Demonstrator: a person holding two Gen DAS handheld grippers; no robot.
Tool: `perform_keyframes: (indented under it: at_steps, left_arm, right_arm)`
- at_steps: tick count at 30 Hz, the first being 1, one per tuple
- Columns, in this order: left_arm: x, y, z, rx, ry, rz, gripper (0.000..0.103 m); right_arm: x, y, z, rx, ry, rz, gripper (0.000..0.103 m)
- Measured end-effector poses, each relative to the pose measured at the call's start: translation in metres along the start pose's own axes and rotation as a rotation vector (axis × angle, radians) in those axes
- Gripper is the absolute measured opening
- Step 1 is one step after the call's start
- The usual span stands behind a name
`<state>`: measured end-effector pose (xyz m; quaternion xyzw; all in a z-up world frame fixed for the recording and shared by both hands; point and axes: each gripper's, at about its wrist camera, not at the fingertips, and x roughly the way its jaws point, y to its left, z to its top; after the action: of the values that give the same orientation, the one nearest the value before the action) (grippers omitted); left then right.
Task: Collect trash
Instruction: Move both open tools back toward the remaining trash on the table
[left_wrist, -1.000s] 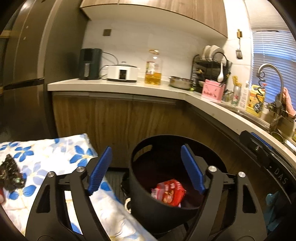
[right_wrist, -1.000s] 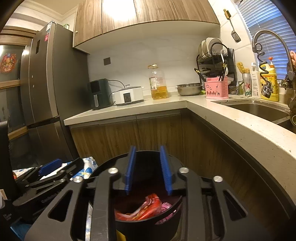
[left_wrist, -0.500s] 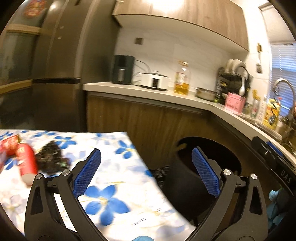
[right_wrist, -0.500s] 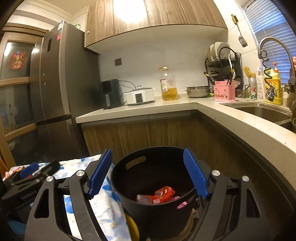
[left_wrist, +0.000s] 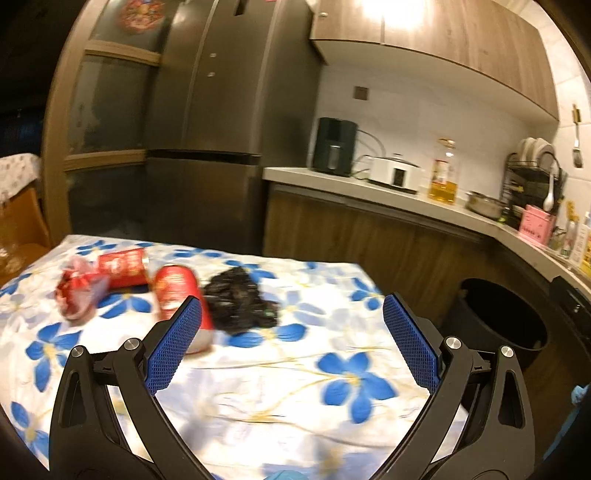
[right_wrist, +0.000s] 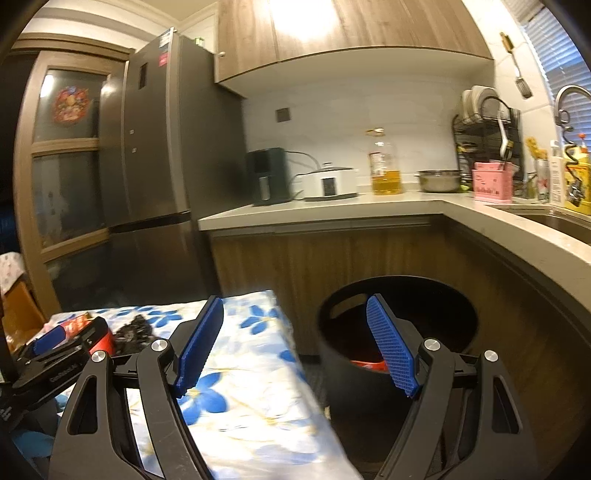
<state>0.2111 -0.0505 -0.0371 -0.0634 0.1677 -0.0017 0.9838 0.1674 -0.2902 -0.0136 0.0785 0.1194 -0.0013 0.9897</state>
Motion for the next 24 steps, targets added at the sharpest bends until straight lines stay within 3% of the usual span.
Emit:
perform_keyframes:
  at_steps: [12, 22, 24]
  left_arm:
    - [0.024, 0.066, -0.003, -0.041, 0.014, 0.163, 0.097]
    - [0.071, 0.082, -0.003, -0.041, 0.077, 0.210, 0.097]
    - [0.082, 0.085, -0.006, -0.046, 0.106, 0.215, 0.092]
  right_arm:
    - [0.032, 0.073, -0.017, -0.048, 0.045, 0.135, 0.078]
    - [0.064, 0.112, -0.022, -0.073, 0.063, 0.197, 0.078]
    - [0.072, 0.119, -0.023, -0.079, 0.072, 0.207, 0.078]
